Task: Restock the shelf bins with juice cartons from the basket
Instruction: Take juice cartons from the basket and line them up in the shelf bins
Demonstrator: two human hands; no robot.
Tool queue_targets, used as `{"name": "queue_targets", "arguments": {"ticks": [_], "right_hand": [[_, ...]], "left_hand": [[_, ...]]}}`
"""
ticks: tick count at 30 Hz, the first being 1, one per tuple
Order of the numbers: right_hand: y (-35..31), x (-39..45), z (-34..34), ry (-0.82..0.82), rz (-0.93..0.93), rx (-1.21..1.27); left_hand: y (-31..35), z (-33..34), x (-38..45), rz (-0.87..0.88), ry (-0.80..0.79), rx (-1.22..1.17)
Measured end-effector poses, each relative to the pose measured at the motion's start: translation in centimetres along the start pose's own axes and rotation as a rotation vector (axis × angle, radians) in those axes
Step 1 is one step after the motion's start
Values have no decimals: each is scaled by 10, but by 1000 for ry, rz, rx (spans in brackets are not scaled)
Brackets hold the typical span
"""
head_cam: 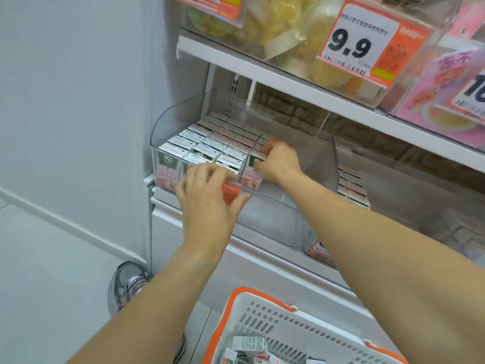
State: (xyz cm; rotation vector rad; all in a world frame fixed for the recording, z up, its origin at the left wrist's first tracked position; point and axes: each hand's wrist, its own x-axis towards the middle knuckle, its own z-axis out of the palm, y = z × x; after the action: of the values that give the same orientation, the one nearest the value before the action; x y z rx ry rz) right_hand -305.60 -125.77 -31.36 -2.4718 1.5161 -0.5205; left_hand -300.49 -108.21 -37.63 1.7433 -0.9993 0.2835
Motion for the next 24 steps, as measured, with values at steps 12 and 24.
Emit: {"name": "queue_targets", "arguments": {"ticks": [12,24], "right_hand": [[28,-163,-80,265,-309,445],[250,-341,38,-318,643,763]], "left_hand": [[49,-19,-20,12,-125,-174],[56,41,-193,120,-1276,334]]}}
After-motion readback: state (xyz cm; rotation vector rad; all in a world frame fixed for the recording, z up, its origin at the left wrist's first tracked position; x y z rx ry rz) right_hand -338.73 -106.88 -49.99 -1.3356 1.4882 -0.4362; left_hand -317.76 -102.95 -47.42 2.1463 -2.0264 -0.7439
